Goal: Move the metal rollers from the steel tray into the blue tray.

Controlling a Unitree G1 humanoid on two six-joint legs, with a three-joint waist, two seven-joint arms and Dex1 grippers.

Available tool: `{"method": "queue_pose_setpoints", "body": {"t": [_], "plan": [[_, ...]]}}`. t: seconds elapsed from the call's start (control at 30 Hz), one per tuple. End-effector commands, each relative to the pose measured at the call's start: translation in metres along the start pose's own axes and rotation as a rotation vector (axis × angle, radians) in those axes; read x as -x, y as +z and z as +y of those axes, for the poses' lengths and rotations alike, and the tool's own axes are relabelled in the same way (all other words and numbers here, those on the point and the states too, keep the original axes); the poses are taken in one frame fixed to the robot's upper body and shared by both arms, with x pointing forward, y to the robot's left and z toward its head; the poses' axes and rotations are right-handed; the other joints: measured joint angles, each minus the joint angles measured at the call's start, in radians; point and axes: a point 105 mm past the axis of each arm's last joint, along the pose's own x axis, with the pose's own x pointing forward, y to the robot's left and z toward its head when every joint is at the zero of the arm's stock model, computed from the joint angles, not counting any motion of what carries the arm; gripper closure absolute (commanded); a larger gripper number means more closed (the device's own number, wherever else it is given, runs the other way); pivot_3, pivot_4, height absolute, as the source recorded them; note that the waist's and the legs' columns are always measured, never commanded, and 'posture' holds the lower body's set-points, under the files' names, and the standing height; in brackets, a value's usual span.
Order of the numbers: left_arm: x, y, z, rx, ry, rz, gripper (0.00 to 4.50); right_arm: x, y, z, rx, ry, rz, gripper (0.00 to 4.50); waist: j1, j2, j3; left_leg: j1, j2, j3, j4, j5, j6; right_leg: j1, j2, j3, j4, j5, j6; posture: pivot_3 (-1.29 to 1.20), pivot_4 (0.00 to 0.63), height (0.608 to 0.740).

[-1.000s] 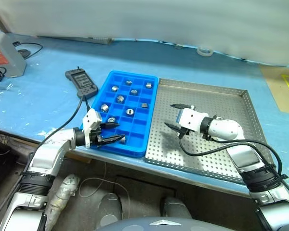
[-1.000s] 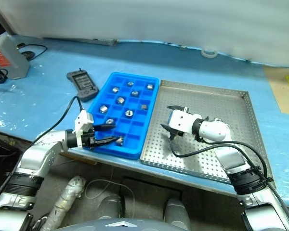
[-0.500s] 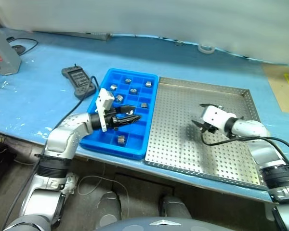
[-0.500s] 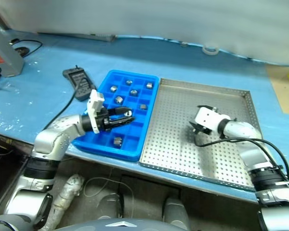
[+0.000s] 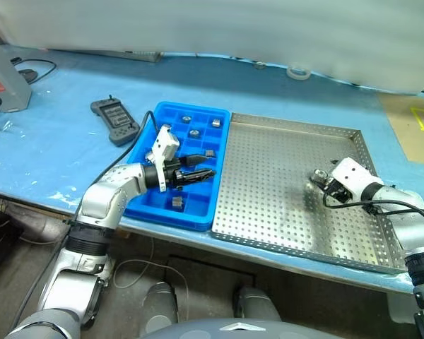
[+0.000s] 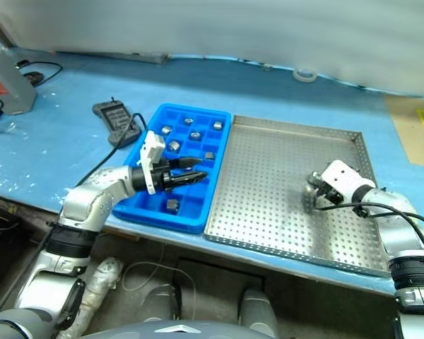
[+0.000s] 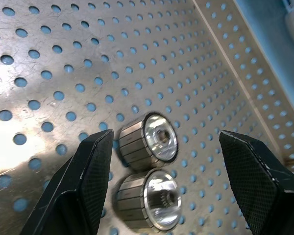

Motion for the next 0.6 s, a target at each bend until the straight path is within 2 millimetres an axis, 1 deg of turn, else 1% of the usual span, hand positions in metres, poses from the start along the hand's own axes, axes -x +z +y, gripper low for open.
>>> {"method": "queue_pose_setpoints", "body": {"t": [0.03, 0.13, 0.2, 0.37, 0.47, 0.57, 0.6], "plan": [[-0.003, 0.008, -0.002, -0.038, -0.006, -0.009, 1.54, 0.003, -0.012, -0.007, -0.133, -0.047, -0.005, 0.86, -0.003, 0.000, 0.000, -0.001, 0.000, 0.000, 0.002, 0.000, 0.001, 0.000, 0.000, 0.000, 0.000, 0.000, 0.000, -0.12, 0.150, 0.740], [-0.004, 0.006, -0.003, -0.052, -0.004, 0.004, 1.54, 0.000, -0.021, -0.005, -0.278, -0.040, 0.002, 0.86, -0.008, 0.000, 0.000, -0.003, -0.001, 0.000, 0.007, -0.003, 0.004, 0.000, -0.001, 0.000, 0.001, 0.000, -0.001, -0.13, 0.150, 0.740], [-0.005, 0.006, -0.004, -0.047, -0.008, 0.002, 1.54, -0.003, -0.026, -0.003, -0.310, -0.042, 0.017, 0.86, -0.010, 0.000, 0.000, -0.003, -0.003, 0.001, 0.008, -0.004, 0.007, 0.000, -0.001, 0.000, 0.002, -0.004, -0.007, -0.12, 0.150, 0.740], [-0.004, 0.005, -0.003, -0.047, -0.002, 0.006, 1.54, -0.004, -0.033, 0.008, -0.384, -0.009, 0.039, 0.86, -0.008, 0.000, 0.000, -0.002, -0.004, 0.001, 0.011, -0.005, 0.009, 0.002, -0.002, 0.000, 0.002, -0.005, -0.010, -0.12, 0.150, 0.740], [-0.004, 0.005, -0.003, -0.045, 0.004, 0.005, 1.51, -0.003, -0.033, 0.017, -0.403, 0.032, 0.030, 1.50, -0.007, 0.000, 0.000, -0.002, -0.003, 0.001, 0.011, -0.006, 0.010, 0.002, -0.002, 0.000, 0.002, -0.005, -0.010, -0.12, 0.150, 0.740], [-0.004, 0.005, -0.002, -0.043, 0.009, 0.003, 1.51, -0.002, -0.034, 0.020, -0.404, 0.038, 0.035, 2.54, -0.006, 0.000, 0.000, -0.002, -0.003, 0.000, 0.010, -0.006, 0.010, 0.002, -0.002, 0.000, 0.002, -0.005, -0.011, -0.12, 0.150, 0.740], [-0.005, 0.005, -0.002, -0.042, 0.011, 0.003, 1.51, -0.002, -0.033, 0.020, -0.407, 0.035, 0.036, 2.72, -0.006, 0.000, 0.000, -0.002, -0.003, 0.000, 0.010, -0.006, 0.010, 0.002, -0.002, 0.000, 0.002, -0.005, -0.011, -0.12, 0.150, 0.740]]}}
